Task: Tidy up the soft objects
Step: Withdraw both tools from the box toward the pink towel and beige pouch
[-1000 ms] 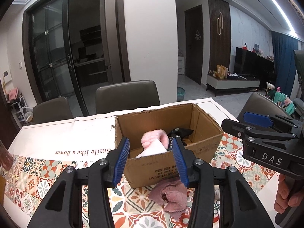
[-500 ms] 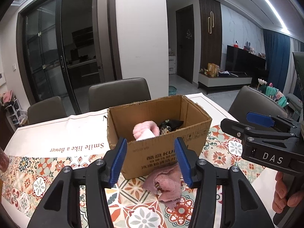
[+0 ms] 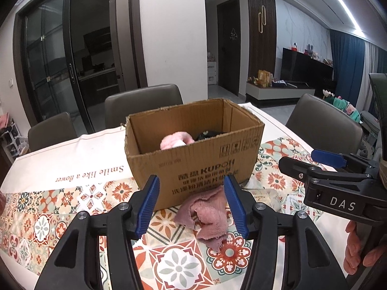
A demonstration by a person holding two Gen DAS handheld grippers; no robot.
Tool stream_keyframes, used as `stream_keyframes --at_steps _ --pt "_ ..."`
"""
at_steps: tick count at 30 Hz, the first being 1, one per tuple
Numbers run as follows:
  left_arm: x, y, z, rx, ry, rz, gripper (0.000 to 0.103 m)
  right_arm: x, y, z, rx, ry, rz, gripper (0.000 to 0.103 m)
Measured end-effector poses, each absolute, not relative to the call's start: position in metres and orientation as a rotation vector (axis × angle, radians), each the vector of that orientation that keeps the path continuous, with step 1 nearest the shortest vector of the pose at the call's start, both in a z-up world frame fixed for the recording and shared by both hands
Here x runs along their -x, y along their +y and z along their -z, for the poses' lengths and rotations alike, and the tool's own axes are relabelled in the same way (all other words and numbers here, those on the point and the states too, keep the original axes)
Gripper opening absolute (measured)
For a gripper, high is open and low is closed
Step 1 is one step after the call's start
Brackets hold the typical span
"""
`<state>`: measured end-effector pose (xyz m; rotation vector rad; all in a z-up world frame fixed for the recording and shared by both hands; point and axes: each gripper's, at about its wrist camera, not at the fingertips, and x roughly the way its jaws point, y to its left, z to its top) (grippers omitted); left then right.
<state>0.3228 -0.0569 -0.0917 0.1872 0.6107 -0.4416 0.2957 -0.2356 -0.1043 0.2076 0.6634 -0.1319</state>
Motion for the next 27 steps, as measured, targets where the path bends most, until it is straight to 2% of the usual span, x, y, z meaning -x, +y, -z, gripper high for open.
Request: stream_keyframes --at_steps 2,4,9,27 --pt "-0.323 -0.057 0.096 -0.189 0.616 0.447 0.056 -0.295 -0.235 0.111 -0.22 0.678 0.139 0.078" --pt "-0.324 -0.057 0.101 -0.19 0.625 0.454 0.056 -0.295 -0.235 0.116 -0.23 0.692 0.146 0.084" --pt "-0.327 -0.06 0.113 -0.203 0.647 0.472 0.056 -0.29 -0.24 0.13 -0.262 0.699 0.177 0.086" --pt "-0.347 -0.077 0.159 -0.253 0.725 0.499 0.057 -0.305 -0.257 0.195 -0.371 0.845 0.199 0.086"
